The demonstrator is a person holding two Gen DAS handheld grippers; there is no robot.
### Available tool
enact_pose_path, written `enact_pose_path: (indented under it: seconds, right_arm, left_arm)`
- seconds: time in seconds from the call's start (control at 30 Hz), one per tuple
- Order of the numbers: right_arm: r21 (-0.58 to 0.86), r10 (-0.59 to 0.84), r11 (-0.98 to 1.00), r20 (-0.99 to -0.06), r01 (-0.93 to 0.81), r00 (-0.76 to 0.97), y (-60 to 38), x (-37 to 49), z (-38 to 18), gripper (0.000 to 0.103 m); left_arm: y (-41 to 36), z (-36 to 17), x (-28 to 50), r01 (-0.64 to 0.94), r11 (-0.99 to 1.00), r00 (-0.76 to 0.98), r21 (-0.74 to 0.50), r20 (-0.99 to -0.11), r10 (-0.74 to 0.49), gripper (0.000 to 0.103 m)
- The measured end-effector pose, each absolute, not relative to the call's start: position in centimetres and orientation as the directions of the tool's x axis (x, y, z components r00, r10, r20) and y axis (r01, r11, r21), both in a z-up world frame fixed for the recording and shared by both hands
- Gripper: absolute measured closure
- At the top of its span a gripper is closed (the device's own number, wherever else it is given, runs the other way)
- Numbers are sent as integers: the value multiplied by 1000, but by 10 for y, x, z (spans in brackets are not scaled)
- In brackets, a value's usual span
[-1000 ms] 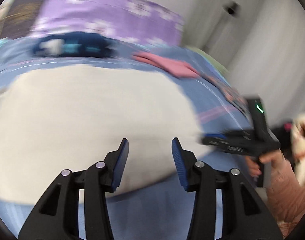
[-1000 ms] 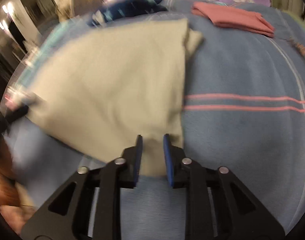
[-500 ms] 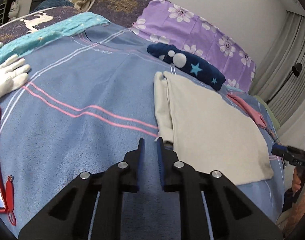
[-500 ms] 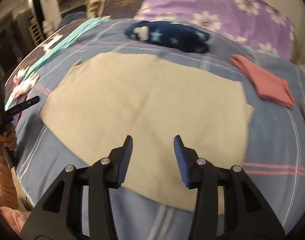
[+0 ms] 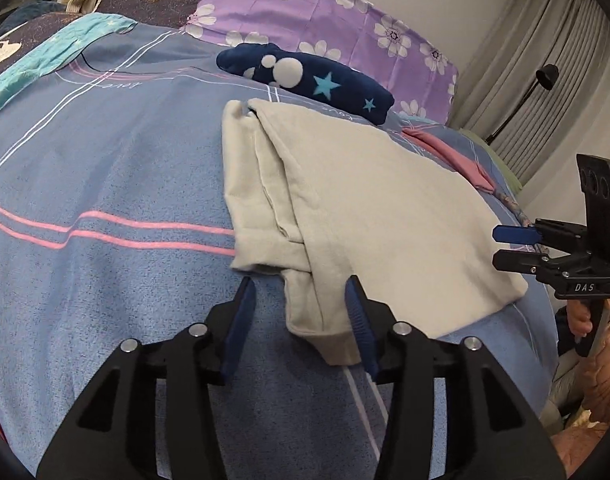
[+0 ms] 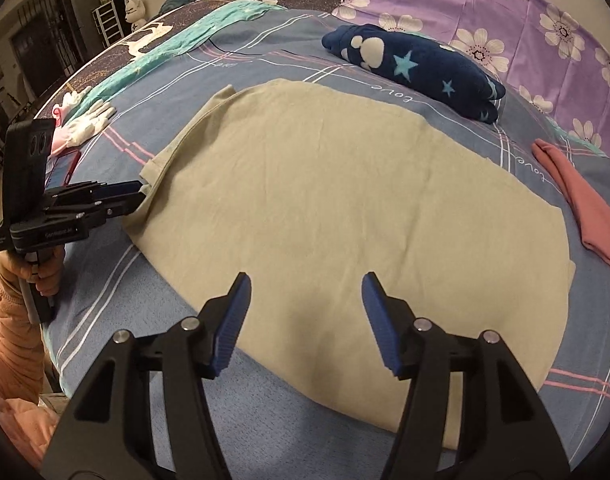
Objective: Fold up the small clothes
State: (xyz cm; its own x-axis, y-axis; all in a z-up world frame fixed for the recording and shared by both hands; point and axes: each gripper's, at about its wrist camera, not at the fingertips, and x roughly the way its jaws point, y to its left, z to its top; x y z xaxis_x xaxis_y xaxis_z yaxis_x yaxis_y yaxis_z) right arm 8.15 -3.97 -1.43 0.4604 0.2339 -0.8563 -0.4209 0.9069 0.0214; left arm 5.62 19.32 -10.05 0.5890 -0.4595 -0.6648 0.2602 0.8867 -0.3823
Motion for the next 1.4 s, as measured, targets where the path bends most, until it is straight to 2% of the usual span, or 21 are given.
enact_pose_path:
  seconds: [0.2,0.37,0.4,0.43,0.5,0.57,0.63,0.8,0.9,1.07,1.1,1.13,1.17,1.4]
  right_arm:
    - [-1,244,885,-851,-465,465,-15,95,-9,44]
    - [-35,293,833,-818,-552,494,32,129,13,44]
    - [-33,307,821,-816,-570,490,42,138,17,44]
    - [-35,317,811,-814,-585,488,56,152,22,45]
    - [-46,317,800,-814,-598,486,75,172,25,49]
    - [-49,311,790,-827,-611,469,97,197,23,61]
    - [-40,300,790,-845,-612,442,118,224,16,67]
    - [-26,266,804,-878,-593,399,150,266,-6,65]
    - [-38,241,796,-896,-604,374,166,279,-18,52]
    - [-108,142,761,-934,-639,327,192,290,-46,46]
    - [-147,105,749,-936,-646,335,197,290,-51,48]
    - [-197,63,738,-932,-645,356,199,289,-55,80]
    - [-234,30,735,-926,-636,375,200,289,-56,100]
    - [-33,241,825,-882,-564,404,137,279,-10,100]
  left_arm:
    - [204,-103,64,233,861,585,-453,-641,-496,48]
    - [211,-106,80,195,843,595,-502,-622,-509,48]
    - [212,-107,82,192,840,597,-508,-618,-511,53]
    - [213,-108,82,186,842,600,-506,-620,-505,68]
    - [215,-112,82,188,824,593,-535,-606,-529,80]
    - [216,-111,80,193,815,603,-547,-589,-538,88]
    - [212,-108,77,209,817,618,-537,-575,-536,89]
    - [185,-92,69,321,828,631,-461,-548,-550,89]
    - [168,-89,67,384,817,607,-431,-549,-575,89]
    - [155,-92,69,414,812,573,-412,-575,-584,89]
    - [155,-92,69,415,810,572,-414,-574,-587,89]
    - [156,-92,69,415,806,572,-423,-568,-592,89]
    - [158,-92,69,414,801,572,-432,-561,-598,89]
    - [189,-100,73,371,746,576,-553,-493,-652,87]
